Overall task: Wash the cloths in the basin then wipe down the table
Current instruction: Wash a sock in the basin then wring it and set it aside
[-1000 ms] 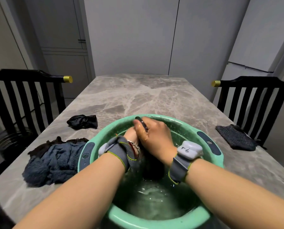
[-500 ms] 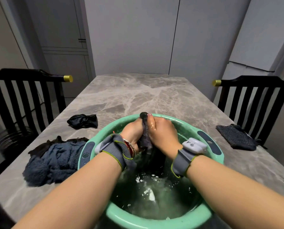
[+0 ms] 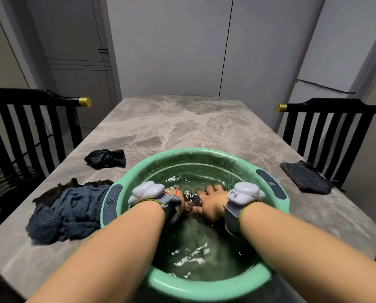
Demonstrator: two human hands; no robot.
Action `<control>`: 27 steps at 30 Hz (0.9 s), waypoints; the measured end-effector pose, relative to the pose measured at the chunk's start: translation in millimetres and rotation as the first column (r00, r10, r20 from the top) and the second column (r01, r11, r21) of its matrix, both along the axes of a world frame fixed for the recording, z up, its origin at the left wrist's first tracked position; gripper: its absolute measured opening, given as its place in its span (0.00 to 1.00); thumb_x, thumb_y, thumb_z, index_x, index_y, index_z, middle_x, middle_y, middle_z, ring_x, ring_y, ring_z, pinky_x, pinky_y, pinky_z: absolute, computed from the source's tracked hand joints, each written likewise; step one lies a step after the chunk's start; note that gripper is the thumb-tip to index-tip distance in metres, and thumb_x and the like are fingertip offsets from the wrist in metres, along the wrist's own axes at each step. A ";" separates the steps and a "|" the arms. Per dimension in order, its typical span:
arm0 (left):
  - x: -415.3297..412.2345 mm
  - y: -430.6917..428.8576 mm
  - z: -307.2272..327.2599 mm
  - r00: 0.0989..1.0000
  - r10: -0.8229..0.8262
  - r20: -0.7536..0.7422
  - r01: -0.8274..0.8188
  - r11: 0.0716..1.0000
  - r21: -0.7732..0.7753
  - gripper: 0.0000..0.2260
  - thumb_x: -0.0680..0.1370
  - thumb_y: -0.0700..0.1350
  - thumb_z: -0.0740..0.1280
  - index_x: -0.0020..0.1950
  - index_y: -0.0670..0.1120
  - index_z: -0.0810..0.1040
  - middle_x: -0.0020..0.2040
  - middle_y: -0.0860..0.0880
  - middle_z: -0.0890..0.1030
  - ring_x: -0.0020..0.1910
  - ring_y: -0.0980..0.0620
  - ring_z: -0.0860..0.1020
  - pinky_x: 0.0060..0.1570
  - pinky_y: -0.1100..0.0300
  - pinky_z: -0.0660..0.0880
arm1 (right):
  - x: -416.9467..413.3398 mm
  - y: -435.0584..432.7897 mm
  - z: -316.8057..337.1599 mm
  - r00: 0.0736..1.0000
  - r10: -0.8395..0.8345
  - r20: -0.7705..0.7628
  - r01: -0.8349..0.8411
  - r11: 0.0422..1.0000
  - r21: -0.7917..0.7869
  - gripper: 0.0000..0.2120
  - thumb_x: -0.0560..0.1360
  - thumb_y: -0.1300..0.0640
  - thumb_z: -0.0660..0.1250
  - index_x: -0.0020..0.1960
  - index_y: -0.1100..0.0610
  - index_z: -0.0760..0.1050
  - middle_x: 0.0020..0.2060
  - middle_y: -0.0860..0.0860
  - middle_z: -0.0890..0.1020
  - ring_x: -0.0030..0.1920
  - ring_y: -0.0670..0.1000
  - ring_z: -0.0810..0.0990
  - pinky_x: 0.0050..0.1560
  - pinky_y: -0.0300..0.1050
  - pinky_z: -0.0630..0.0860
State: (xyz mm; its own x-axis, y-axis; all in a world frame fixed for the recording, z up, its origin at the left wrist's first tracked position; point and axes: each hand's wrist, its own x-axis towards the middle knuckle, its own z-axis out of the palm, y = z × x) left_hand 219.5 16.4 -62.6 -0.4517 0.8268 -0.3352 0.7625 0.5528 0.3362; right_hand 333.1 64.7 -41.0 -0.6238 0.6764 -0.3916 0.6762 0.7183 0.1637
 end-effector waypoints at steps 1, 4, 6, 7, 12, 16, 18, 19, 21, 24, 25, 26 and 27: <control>-2.6 0.7 2.5 0.999 0.001 0.046 -0.002 1.000 0.016 0.15 0.78 0.47 0.63 0.60 0.40 0.77 0.56 0.40 0.80 0.48 0.47 0.80 0.39 0.67 0.71 | -0.5 0.5 2.1 1.000 0.011 -0.026 -0.011 1.000 0.022 0.29 0.79 0.43 0.55 0.75 0.56 0.54 0.74 0.59 0.58 0.74 0.61 0.58 0.71 0.56 0.58; 0.6 -4.8 29.7 1.000 0.004 -0.009 -0.003 0.992 0.128 0.13 0.76 0.47 0.67 0.54 0.39 0.81 0.44 0.42 0.80 0.41 0.52 0.79 0.36 0.67 0.72 | -1.4 3.5 14.0 0.979 0.011 -0.205 -0.020 0.999 -0.041 0.19 0.80 0.49 0.57 0.66 0.57 0.70 0.65 0.59 0.74 0.63 0.58 0.74 0.59 0.46 0.71; 8.4 -7.6 56.0 0.993 0.095 -0.068 -0.070 0.951 0.300 0.16 0.75 0.50 0.67 0.53 0.38 0.80 0.51 0.39 0.82 0.52 0.45 0.80 0.46 0.57 0.74 | 1.4 5.5 30.6 0.904 -0.099 -0.417 0.065 0.993 -0.097 0.17 0.80 0.51 0.57 0.61 0.60 0.74 0.60 0.60 0.78 0.59 0.58 0.77 0.54 0.45 0.72; 11.4 -7.1 68.3 0.988 0.148 -0.035 -0.123 0.914 0.388 0.18 0.75 0.52 0.68 0.53 0.38 0.80 0.53 0.38 0.82 0.53 0.42 0.80 0.47 0.55 0.74 | 1.4 9.8 38.2 0.827 -0.169 -0.537 0.117 0.984 -0.131 0.17 0.80 0.51 0.57 0.60 0.61 0.75 0.59 0.61 0.78 0.59 0.59 0.77 0.51 0.45 0.72; 11.3 -7.7 145.6 0.928 0.151 0.340 -0.352 0.654 0.670 0.12 0.68 0.49 0.73 0.34 0.42 0.76 0.37 0.40 0.78 0.43 0.42 0.80 0.40 0.54 0.73 | 1.7 17.5 89.5 0.272 -0.557 -0.784 -0.134 0.785 -0.605 0.14 0.77 0.47 0.64 0.50 0.57 0.79 0.50 0.62 0.82 0.43 0.52 0.78 0.42 0.44 0.72; 22.3 -6.7 185.8 0.944 -0.024 0.328 -0.252 0.588 0.769 0.14 0.71 0.46 0.72 0.29 0.48 0.70 0.29 0.50 0.73 0.27 0.58 0.74 0.33 0.64 0.72 | -2.3 4.1 116.4 0.210 -0.503 -0.838 -0.357 0.759 -0.545 0.17 0.71 0.61 0.71 0.59 0.61 0.75 0.51 0.59 0.81 0.53 0.54 0.79 0.59 0.53 0.74; 25.9 -12.9 194.3 0.959 -0.096 0.266 -0.169 0.560 0.811 0.13 0.73 0.46 0.71 0.30 0.50 0.73 0.28 0.52 0.74 0.22 0.64 0.71 0.30 0.66 0.69 | -7.5 0.1 123.9 0.144 -0.473 -0.869 -0.268 0.827 -0.494 0.14 0.70 0.69 0.67 0.56 0.61 0.75 0.50 0.60 0.80 0.52 0.56 0.79 0.60 0.56 0.73; 26.3 -18.5 196.9 0.954 -0.123 0.273 -0.174 0.517 0.838 0.11 0.73 0.45 0.71 0.31 0.50 0.74 0.29 0.52 0.75 0.24 0.63 0.72 0.31 0.66 0.69 | -7.8 -0.8 127.3 0.090 -0.508 -0.856 -0.263 0.817 -0.513 0.13 0.70 0.71 0.64 0.52 0.60 0.76 0.47 0.60 0.80 0.49 0.57 0.79 0.58 0.56 0.74; 17.5 -25.6 193.8 0.934 -0.124 0.335 -0.246 0.455 0.856 0.05 0.73 0.47 0.72 0.41 0.48 0.77 0.34 0.48 0.77 0.31 0.56 0.75 0.34 0.64 0.69 | -2.1 -2.7 134.4 -0.014 -0.626 -0.779 -0.357 0.731 -0.581 0.13 0.71 0.73 0.58 0.45 0.58 0.75 0.39 0.57 0.79 0.41 0.55 0.78 0.47 0.49 0.77; 10.9 -41.4 176.0 0.862 -0.131 0.489 -0.271 0.697 0.664 0.23 0.72 0.56 0.71 0.63 0.48 0.72 0.53 0.47 0.78 0.50 0.52 0.76 0.40 0.59 0.68 | 6.9 -10.6 144.8 -0.024 -0.835 -0.550 -0.569 0.463 -0.679 0.13 0.72 0.70 0.51 0.43 0.62 0.73 0.33 0.57 0.80 0.34 0.54 0.79 0.36 0.40 0.78; 11.6 -46.0 166.4 0.821 -0.164 0.547 -0.231 0.780 0.581 0.23 0.72 0.56 0.70 0.64 0.49 0.72 0.56 0.48 0.78 0.52 0.54 0.77 0.42 0.59 0.69 | 8.5 -16.1 147.8 -0.025 -0.880 -0.474 -0.613 0.388 -0.688 0.12 0.70 0.68 0.51 0.42 0.64 0.72 0.32 0.59 0.80 0.33 0.55 0.80 0.37 0.42 0.79; 14.7 -49.7 156.0 0.773 -0.211 0.598 -0.184 0.827 0.531 0.17 0.74 0.54 0.69 0.60 0.49 0.75 0.54 0.48 0.79 0.50 0.56 0.78 0.42 0.60 0.71 | 8.9 -20.6 150.7 -0.045 -0.911 -0.411 -0.639 0.342 -0.689 0.11 0.68 0.66 0.52 0.41 0.64 0.72 0.34 0.60 0.79 0.33 0.57 0.80 0.38 0.45 0.80; 19.3 -51.4 144.1 0.733 -0.236 0.638 -0.156 0.854 0.496 0.10 0.74 0.51 0.70 0.53 0.48 0.77 0.48 0.48 0.80 0.43 0.56 0.80 0.39 0.62 0.73 | 9.8 -22.3 152.0 -0.086 -0.928 -0.362 -0.651 0.327 -0.685 0.10 0.67 0.64 0.53 0.41 0.63 0.73 0.35 0.60 0.79 0.34 0.58 0.80 0.40 0.48 0.79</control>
